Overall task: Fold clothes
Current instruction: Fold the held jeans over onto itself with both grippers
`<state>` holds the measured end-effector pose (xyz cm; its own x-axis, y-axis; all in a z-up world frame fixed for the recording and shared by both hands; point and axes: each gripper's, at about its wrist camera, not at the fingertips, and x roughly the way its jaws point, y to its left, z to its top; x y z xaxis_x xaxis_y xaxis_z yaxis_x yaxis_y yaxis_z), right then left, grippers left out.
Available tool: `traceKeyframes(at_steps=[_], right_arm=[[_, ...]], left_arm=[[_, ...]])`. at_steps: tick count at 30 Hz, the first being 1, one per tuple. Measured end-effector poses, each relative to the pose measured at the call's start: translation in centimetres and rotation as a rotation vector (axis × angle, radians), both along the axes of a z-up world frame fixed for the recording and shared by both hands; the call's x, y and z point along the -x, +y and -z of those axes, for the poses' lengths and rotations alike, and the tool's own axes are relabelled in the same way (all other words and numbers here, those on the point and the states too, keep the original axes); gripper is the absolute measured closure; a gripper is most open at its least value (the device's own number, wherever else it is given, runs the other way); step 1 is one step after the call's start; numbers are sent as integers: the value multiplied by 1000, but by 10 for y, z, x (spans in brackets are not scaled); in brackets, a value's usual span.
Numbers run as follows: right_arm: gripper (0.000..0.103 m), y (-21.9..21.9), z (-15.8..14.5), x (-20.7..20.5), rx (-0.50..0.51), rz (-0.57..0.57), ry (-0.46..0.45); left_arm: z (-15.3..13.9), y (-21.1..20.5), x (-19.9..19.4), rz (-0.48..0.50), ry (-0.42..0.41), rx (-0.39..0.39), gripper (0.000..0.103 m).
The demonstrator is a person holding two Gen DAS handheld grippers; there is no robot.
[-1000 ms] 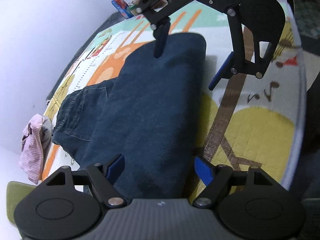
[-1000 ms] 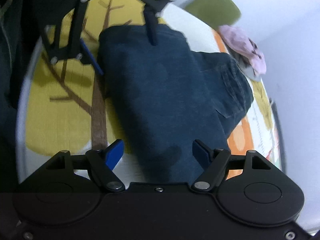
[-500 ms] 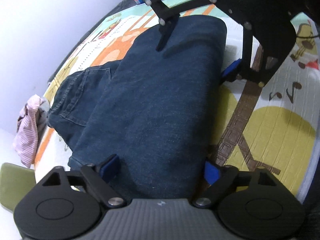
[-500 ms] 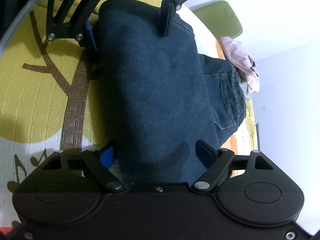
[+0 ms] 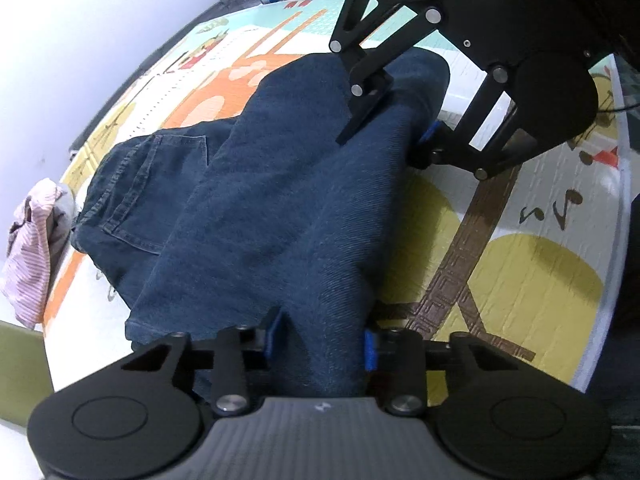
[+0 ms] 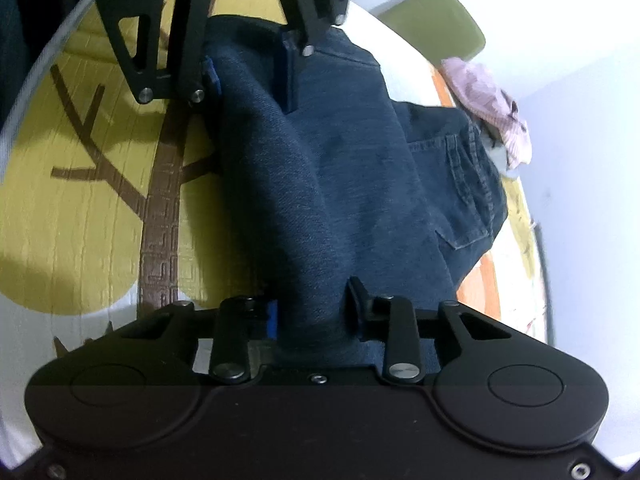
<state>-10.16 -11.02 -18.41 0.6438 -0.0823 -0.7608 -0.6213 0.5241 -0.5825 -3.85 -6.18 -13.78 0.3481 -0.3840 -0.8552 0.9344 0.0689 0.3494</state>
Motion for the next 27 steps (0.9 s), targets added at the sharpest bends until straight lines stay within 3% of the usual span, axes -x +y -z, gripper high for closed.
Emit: traceKeyframes(at_steps=[9, 19, 27], right_arm=[[80, -6, -36, -8, -131, 52, 121], [81, -13, -102, -18, -328, 33, 414], [82, -28, -159, -53, -345, 35, 481]], left_arm=[[-25, 10, -14, 70, 159, -43, 72], [-77, 32, -29, 234, 460, -109, 73], [-119, 30, -65, 276, 504, -81, 75]])
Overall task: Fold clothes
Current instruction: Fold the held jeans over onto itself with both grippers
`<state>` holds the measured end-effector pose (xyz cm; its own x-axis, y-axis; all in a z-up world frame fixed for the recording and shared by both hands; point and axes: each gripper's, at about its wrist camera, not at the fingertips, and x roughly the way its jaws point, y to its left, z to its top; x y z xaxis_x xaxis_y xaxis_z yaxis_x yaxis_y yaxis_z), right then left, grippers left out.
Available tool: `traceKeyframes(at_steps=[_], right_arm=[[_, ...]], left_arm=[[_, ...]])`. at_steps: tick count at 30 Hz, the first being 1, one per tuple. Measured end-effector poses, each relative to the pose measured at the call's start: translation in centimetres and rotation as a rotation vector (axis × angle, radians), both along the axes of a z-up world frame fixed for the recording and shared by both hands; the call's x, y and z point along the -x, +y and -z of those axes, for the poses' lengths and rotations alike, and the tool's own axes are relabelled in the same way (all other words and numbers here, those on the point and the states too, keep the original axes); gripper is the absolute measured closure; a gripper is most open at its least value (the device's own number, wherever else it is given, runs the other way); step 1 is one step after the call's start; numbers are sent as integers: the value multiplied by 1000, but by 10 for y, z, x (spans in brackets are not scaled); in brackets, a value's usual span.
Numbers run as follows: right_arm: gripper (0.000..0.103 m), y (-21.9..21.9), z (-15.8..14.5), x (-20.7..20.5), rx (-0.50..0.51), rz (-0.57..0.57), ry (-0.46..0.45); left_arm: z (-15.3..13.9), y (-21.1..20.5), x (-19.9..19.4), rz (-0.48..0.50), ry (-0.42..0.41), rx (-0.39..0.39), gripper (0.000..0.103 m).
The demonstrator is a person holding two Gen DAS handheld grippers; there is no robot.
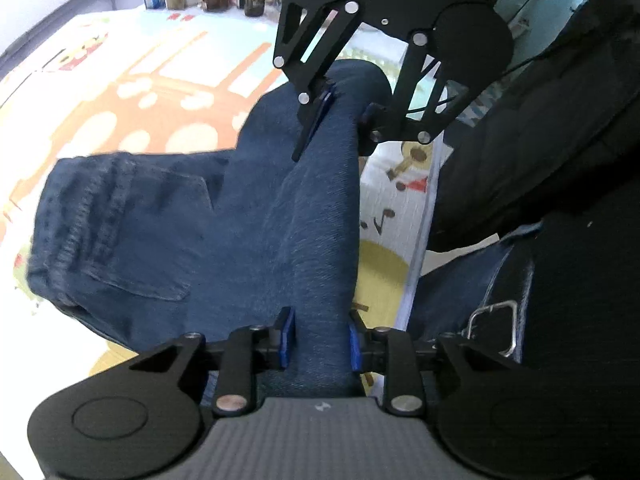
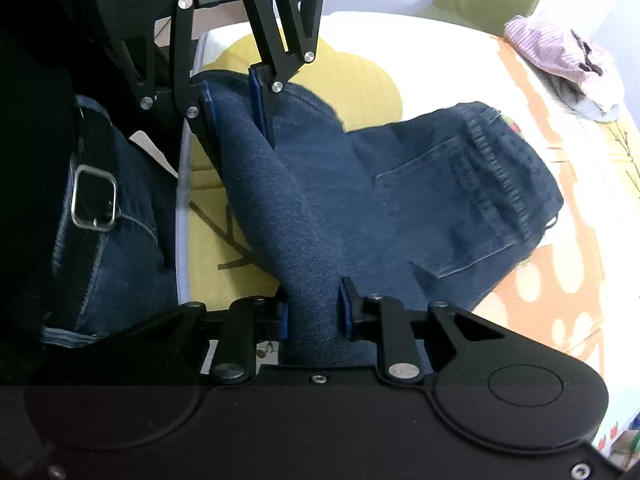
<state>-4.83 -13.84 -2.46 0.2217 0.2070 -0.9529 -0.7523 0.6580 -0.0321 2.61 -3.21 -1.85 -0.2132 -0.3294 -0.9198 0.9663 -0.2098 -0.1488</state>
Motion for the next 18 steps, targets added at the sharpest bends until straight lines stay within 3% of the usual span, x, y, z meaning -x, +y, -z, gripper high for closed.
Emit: traceKeyframes(at_steps=[8, 18], right_arm=[[84, -4, -27, -49, -16, -20, 97], [84, -36, -13, -144, -33, 38, 201]], left_arm=[[-14, -10, -42, 13, -6, -5, 75], [-9, -37, -121, -68, -105, -3, 75]])
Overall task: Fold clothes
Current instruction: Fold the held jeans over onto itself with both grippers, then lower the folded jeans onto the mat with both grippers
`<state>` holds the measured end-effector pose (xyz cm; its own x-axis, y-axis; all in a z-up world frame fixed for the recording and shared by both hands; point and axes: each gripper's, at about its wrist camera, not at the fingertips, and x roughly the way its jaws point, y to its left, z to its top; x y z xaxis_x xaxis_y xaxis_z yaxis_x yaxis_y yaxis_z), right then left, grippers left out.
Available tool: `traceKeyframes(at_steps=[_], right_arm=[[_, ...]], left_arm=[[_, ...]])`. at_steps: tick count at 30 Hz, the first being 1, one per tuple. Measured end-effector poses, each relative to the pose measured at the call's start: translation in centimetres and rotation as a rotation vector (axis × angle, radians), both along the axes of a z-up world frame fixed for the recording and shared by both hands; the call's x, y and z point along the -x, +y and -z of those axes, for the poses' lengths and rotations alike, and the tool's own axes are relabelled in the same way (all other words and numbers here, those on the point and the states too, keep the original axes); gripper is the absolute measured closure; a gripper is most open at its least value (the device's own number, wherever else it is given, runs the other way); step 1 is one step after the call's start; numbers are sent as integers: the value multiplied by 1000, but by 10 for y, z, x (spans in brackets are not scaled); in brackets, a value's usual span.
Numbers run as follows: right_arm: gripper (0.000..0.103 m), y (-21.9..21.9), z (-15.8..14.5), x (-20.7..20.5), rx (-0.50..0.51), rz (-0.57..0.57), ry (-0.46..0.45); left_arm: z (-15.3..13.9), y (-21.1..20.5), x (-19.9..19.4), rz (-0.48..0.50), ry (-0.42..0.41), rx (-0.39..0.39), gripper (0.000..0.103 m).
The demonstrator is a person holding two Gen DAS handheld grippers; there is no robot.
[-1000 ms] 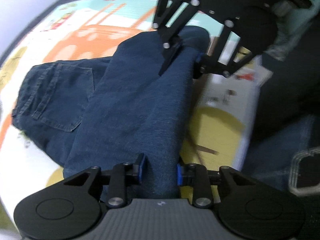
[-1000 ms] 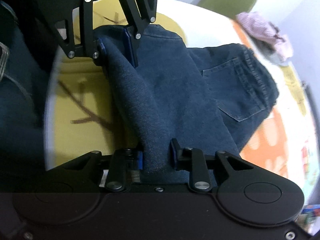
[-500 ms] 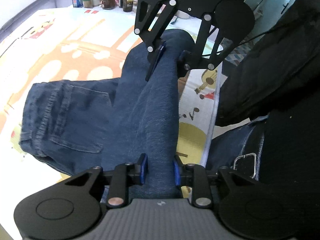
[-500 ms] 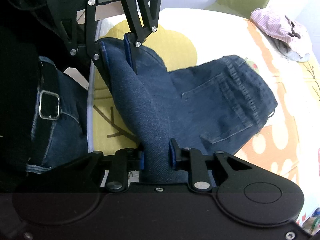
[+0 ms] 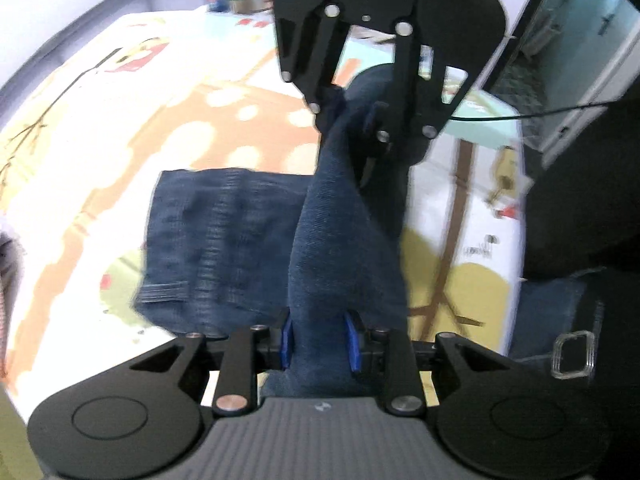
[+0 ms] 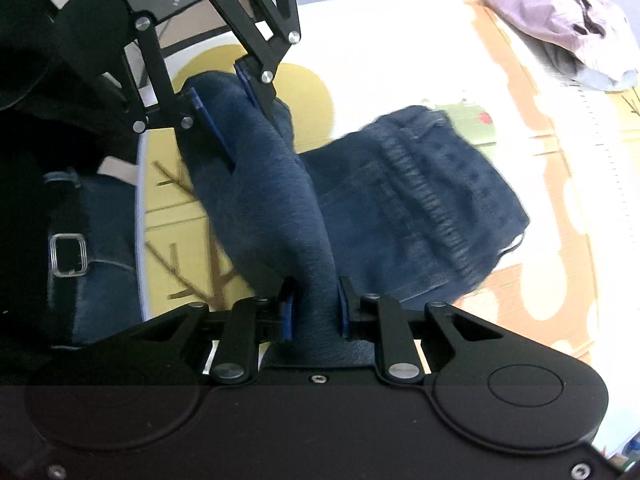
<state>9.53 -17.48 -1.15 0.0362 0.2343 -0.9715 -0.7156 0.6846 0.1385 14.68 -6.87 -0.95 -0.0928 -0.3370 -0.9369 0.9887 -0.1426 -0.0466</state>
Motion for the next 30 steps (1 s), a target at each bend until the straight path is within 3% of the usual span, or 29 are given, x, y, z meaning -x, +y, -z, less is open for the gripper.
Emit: traceKeyframes(at_steps=[4, 7, 11, 14, 16, 19, 23, 25, 30], right_arm=[[84, -12, 12, -34, 2, 22, -7], [83, -20, 22, -54, 7, 48, -28], [83, -38, 34, -80, 39, 126, -135], [82, -53, 30, -88, 9, 202, -177], [80, -60, 27, -84, -19, 234, -199], [62, -69, 27, -67, -39, 288, -219], [59, -85, 29, -42, -64, 387, -231], [52, -94, 28, -26, -81, 451, -249], [45, -117, 32, 12, -136, 617, -286]], left_arm=[[10, -12, -31, -49, -28, -12, 74], [20, -19, -54, -112, -93, -17, 75], [36, -24, -88, -229, -168, -49, 75], [44, -19, -106, -302, -182, -55, 75], [41, -8, -114, -354, -134, -22, 74], [34, 9, -119, -420, -40, 38, 71], [33, 25, -107, -500, 77, 113, 56], [30, 34, -103, -541, 121, 136, 49], [30, 54, -86, -622, 201, 168, 43]])
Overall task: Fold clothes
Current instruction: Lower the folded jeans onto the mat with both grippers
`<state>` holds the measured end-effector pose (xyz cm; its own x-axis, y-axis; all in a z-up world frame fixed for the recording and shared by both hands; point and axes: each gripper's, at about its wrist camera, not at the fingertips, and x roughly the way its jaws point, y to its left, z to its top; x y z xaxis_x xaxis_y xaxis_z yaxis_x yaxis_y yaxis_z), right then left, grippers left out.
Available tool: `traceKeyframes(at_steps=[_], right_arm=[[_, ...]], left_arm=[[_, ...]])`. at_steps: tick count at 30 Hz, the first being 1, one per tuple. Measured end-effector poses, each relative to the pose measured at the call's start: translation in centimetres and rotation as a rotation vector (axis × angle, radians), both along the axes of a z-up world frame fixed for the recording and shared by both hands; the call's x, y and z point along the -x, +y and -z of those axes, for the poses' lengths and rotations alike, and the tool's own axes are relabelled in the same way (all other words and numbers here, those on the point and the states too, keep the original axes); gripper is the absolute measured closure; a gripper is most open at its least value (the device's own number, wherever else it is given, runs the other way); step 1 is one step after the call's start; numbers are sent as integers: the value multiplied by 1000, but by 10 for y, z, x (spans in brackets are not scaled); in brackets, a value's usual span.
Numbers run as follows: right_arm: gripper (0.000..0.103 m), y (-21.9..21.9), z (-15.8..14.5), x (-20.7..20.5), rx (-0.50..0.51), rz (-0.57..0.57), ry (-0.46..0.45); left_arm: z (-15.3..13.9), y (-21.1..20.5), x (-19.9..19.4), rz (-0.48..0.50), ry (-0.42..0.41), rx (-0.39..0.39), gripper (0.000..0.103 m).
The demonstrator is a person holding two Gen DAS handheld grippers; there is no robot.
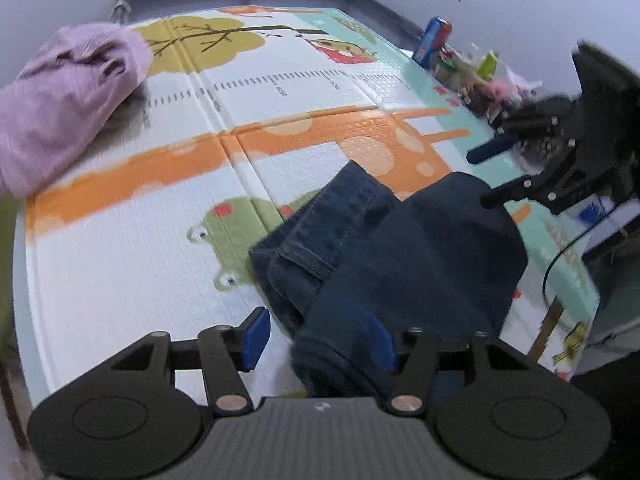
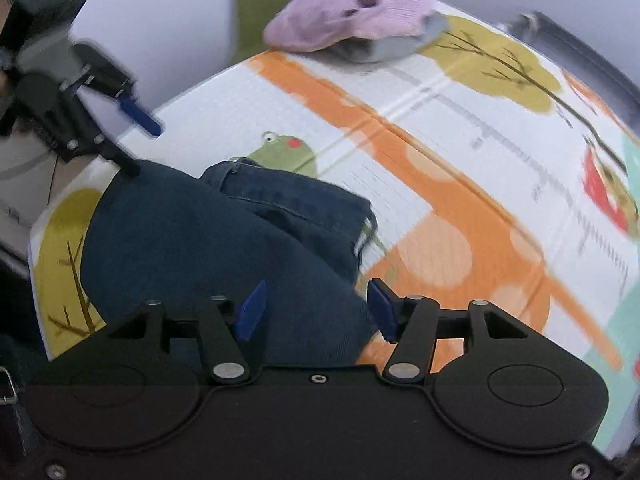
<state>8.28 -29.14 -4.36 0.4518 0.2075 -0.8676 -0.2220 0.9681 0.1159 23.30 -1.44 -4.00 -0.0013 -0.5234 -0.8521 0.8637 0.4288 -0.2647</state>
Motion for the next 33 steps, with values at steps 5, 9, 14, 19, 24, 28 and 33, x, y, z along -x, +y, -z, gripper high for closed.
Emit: traceKeyframes(at_steps=[5, 9, 14, 19, 24, 28, 33], right_arm=[[32, -18, 21, 22, -101, 172, -14], [32, -28, 47, 31, -236, 288, 13], [32, -24, 71, 36, -310, 360, 6], [39, -17, 79, 42, -306, 415, -37], [59, -8, 74, 50, -271, 432, -90], [78, -4, 62, 60, -286, 432, -135], [85, 3, 38, 78, -319, 394, -193]], left_arm=[[19, 6, 18, -73, 28, -14, 34], [39, 5, 26, -135, 83, -3, 32], [58, 11, 22, -258, 149, 35, 31], [69, 16, 23, -344, 180, 75, 31], [69, 17, 30, -383, 175, 96, 52], [57, 20, 39, -373, 154, 121, 70], [36, 28, 53, -354, 115, 153, 74]])
